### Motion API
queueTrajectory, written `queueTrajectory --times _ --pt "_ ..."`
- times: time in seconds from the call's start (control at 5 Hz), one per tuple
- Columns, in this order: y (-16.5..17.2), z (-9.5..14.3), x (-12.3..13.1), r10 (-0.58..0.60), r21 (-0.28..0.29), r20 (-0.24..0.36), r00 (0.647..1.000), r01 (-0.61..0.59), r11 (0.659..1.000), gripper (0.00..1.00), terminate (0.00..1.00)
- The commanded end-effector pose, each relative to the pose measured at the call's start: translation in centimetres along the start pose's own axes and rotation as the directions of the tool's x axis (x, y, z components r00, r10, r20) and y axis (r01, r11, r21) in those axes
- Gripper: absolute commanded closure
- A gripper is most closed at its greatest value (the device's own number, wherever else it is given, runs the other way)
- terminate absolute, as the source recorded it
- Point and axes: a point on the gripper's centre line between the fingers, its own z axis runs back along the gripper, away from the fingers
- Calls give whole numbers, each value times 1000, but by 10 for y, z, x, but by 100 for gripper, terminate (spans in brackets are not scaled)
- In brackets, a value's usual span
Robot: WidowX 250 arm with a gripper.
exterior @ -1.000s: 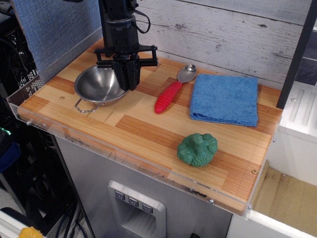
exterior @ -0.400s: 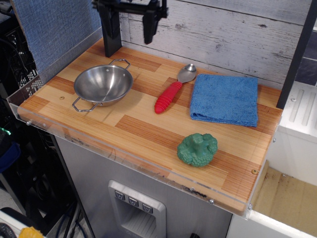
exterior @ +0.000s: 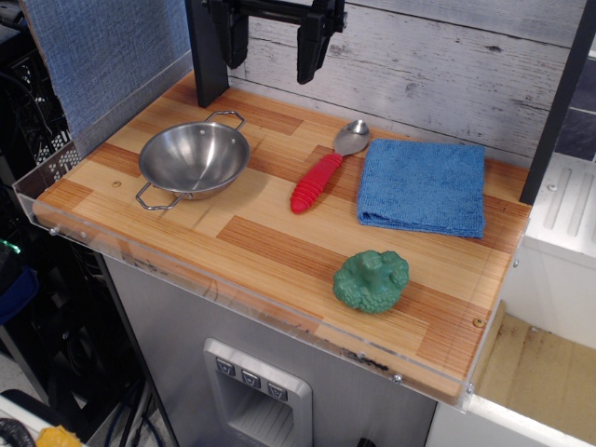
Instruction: Move vessel on the green cloth towards left on the corner of the table
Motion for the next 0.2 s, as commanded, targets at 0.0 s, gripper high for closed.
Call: queueTrajectory --times 0.0 --pt "-6 18 -11 0 -1 43 999 0 1000 0 100"
